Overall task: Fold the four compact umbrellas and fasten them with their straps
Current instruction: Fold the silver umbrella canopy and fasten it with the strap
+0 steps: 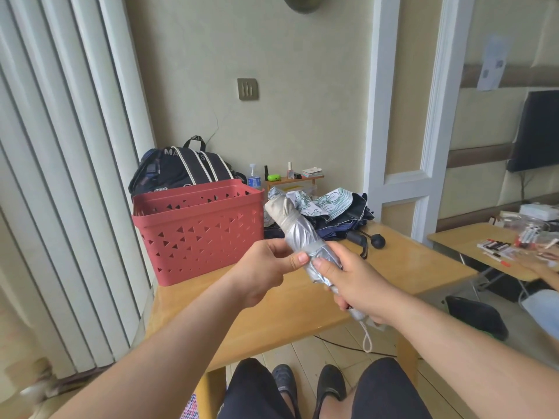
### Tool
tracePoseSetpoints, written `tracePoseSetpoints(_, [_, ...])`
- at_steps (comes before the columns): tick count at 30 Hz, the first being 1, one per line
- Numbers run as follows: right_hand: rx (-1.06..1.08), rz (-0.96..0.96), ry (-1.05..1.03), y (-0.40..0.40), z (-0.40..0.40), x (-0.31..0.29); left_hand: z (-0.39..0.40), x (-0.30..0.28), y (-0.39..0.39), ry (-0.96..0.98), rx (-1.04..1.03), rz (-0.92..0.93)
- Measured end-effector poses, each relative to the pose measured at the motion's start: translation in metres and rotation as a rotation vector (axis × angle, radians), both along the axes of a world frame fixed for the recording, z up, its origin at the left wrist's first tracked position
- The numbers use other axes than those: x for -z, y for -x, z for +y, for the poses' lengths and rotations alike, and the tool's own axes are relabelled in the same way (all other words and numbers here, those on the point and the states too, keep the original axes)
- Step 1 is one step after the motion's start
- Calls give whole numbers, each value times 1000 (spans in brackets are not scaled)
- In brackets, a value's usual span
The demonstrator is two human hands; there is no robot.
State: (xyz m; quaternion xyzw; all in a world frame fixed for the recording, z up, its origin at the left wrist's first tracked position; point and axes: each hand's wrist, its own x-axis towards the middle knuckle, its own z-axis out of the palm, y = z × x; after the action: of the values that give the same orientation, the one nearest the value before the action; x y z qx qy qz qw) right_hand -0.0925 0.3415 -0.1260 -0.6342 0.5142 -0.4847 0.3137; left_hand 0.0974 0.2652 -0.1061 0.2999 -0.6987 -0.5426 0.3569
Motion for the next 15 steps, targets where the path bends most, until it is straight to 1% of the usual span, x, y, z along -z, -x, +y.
tracePoseSetpoints(2, [-76,-96,-67,0,4,-4,-1,2,1,-58,16,27])
tracePoseSetpoints(4, [-136,-170,-129,0,7,-9,0,2,3,-157,3,75])
tracePoseSetpoints(7, [-106,-243,-170,1,5,-14,0,2,3,-281,-13,153])
tracePoseSetpoints(9, [-53,-234,-159,2,3,-16,1,1,-1,-290,42,134])
tracePoseSetpoints(12, [70,-122,-50,4,-3,-16,4,-1,-6,-264,121,107])
tracePoseSetpoints(15, [244,175,64,10,-8,-17,6,-9,-2,-277,77,170])
